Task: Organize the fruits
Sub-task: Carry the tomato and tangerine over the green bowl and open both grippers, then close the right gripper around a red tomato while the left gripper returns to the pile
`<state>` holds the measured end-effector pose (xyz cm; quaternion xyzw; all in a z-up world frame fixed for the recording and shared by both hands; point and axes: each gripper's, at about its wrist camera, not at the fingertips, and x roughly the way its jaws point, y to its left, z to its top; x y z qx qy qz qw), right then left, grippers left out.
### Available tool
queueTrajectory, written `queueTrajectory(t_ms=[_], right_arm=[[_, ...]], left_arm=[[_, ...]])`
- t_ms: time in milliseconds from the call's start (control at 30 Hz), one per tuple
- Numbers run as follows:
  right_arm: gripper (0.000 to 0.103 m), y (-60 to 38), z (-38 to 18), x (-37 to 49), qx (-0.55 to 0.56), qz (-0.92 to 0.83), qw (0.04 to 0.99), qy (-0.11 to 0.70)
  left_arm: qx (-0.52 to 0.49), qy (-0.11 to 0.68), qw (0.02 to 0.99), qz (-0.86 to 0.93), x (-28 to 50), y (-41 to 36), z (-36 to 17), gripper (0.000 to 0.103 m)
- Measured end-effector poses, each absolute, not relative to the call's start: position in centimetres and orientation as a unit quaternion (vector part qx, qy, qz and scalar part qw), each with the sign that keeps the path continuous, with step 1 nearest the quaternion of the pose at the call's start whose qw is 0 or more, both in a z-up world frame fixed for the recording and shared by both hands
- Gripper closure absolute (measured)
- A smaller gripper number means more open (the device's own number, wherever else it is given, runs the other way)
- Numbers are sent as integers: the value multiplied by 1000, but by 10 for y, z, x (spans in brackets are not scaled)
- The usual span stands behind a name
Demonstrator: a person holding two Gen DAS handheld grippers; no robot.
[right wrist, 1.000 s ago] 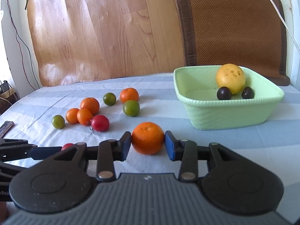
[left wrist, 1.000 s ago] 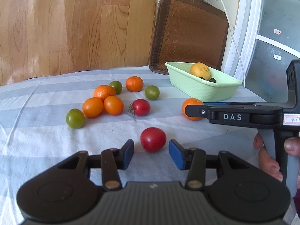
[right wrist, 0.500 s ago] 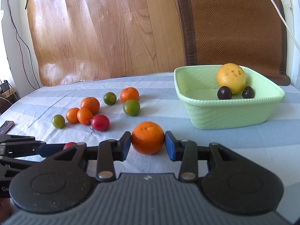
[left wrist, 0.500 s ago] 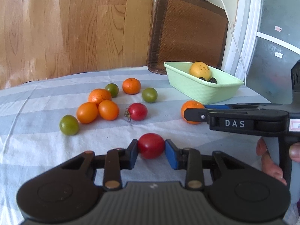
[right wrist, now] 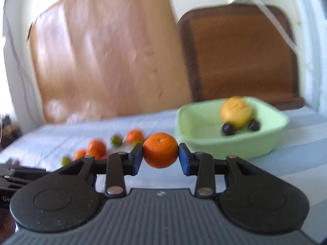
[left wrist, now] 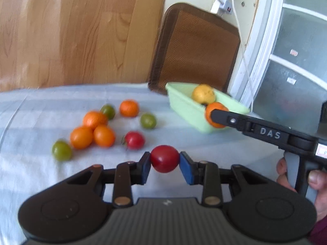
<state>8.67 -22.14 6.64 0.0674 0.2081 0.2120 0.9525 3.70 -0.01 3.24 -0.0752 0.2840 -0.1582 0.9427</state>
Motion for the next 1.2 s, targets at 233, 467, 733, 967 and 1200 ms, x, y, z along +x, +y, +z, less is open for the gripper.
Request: queueTrajectory(t_ms=[233,467,733,967,1200], right_arm=[[62,-280,79,122,61,117,975,177],[62,-285,62,133,38,108,977,182],[61,-282,58,133,14,94,980,173],[61,-291,57,127,38,66,984,162],[61,-281,62,115,65,79,981,164]], left_arm=[[-64,260,940,-209,97,-63,66,72],[-36,291,932,-212,147,-108,49,71],[-23,279,940,-194,143,-112,48,54],[3,223,958,-179,68,-65,60,49],[17,230,968,-102,8,16,38,49]])
